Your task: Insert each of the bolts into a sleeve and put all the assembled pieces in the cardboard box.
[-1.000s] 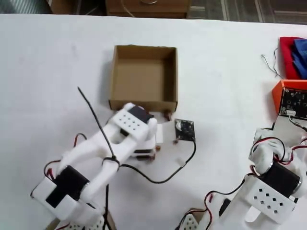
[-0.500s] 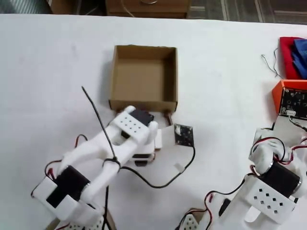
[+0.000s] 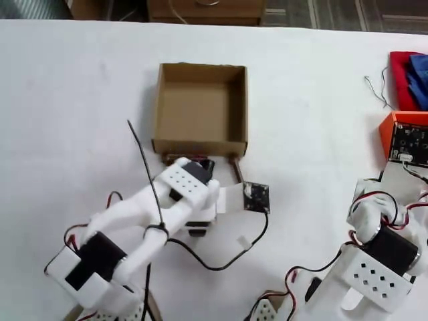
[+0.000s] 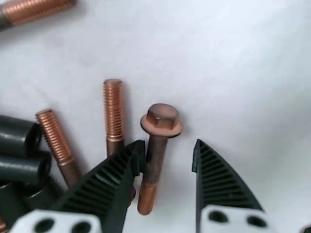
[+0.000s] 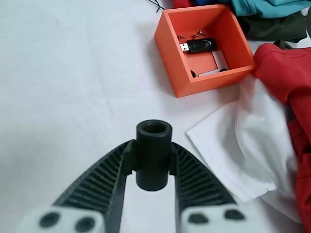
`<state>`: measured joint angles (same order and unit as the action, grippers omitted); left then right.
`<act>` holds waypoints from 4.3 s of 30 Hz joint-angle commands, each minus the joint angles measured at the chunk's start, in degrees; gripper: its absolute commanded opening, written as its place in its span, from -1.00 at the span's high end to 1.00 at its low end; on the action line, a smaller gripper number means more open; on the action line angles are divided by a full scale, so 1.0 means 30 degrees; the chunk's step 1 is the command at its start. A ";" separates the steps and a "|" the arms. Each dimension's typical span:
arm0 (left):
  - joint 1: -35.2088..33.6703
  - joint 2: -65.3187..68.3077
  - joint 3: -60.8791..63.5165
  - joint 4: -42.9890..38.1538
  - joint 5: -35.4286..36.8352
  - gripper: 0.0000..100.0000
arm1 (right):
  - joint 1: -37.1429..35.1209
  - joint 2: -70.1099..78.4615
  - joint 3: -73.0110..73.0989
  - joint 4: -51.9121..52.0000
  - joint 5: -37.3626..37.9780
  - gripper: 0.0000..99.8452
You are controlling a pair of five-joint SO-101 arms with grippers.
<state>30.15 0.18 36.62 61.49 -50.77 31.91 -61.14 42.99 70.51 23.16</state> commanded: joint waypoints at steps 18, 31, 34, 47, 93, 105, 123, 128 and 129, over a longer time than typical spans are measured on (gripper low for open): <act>0.0264 -0.0059 -0.0278 -0.1143 0.0029 0.64 | 0.0132 -0.0454 -0.0850 0.0103 -0.0029 0.96; 0.1377 -0.0029 0.0952 -0.1758 0.0000 0.81 | 0.0249 -0.0454 -0.0879 0.0161 -0.0029 0.96; 0.1114 -0.0059 0.0982 -0.1729 0.0029 0.82 | 0.0249 -0.0454 -0.0879 0.0161 -0.0029 0.96; -0.0029 -0.0059 0.0952 -0.1700 0.0000 0.95 | 0.0132 -0.0454 -0.0879 0.0161 0.0000 0.96; -0.9231 -1.8637 -0.0777 0.2432 1.9634 0.95 | -1.5780 -0.7370 0.5333 -0.5788 -0.0879 0.96; -0.6418 -2.2916 -0.0864 -0.6418 2.6842 0.95 | -1.7040 -0.7399 0.8381 -1.4608 -0.7179 0.96; -0.2081 -2.3033 0.0718 -1.0608 2.4996 0.95 | -2.1377 -0.7487 1.1311 -1.6952 -0.7179 0.96; -0.1319 -2.2505 0.0806 -1.0637 2.3414 0.95 | -2.1289 -0.7487 1.1282 -1.7128 -0.7179 0.96; -0.1172 -2.2447 0.0806 -1.0637 2.3267 0.95 | -2.1319 -0.7487 1.1223 -1.7158 -0.7179 0.96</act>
<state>24.88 -67.60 39.34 31.52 20.79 -31.91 -82.95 77.45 20.92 1.98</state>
